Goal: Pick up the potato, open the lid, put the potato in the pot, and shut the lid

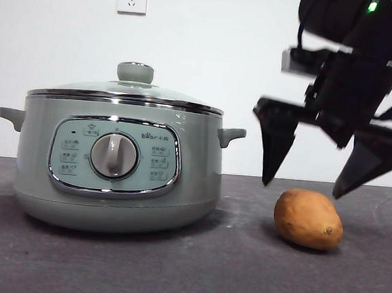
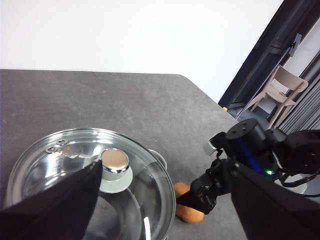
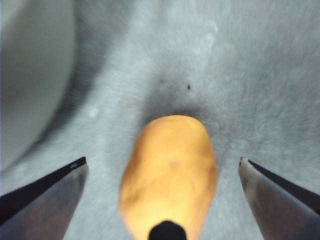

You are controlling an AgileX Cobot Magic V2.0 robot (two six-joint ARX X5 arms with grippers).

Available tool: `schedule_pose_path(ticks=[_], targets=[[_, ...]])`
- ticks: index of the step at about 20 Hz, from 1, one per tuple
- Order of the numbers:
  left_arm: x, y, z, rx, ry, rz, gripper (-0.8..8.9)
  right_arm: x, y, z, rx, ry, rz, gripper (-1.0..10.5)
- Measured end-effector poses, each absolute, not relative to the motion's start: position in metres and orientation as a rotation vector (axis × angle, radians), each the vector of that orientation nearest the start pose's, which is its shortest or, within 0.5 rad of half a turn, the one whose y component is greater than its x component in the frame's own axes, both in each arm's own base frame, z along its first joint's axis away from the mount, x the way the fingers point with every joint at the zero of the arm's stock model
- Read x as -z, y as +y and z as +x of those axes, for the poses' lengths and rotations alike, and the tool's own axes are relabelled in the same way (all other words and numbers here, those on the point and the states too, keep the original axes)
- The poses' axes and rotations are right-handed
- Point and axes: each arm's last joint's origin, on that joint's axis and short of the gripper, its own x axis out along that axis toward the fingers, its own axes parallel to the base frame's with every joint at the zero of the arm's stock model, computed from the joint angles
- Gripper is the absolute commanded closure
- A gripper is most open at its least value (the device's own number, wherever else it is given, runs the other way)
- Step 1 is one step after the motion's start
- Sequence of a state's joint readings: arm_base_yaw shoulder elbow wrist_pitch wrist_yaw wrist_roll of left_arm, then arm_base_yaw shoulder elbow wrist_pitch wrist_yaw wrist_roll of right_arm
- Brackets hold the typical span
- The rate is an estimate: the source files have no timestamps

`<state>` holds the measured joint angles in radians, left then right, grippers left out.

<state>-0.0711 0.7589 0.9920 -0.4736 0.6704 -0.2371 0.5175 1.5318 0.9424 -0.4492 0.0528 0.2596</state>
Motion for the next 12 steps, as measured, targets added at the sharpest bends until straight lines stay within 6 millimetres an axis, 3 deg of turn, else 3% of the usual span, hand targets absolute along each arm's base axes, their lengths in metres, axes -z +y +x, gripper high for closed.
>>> schedule_pose_path(ticks=[4, 7, 8, 12], targets=[[-0.376, -0.027, 0.14, 0.682, 0.337, -0.28, 4.05, -0.174, 0.149, 0.265, -0.261, 1.117, -0.068, 4.9], [-0.375, -0.027, 0.141, 0.664, 0.344, -0.269, 4.05, -0.169, 0.15, 0.267, -0.249, 1.123, -0.055, 9.1], [-0.375, -0.027, 0.141, 0.663, 0.343, -0.266, 4.05, -0.169, 0.151, 0.268, -0.25, 1.114, -0.051, 9.6], [-0.375, -0.027, 0.141, 0.643, 0.341, -0.26, 4.05, -0.173, 0.15, 0.267, -0.254, 1.102, -0.042, 9.6]])
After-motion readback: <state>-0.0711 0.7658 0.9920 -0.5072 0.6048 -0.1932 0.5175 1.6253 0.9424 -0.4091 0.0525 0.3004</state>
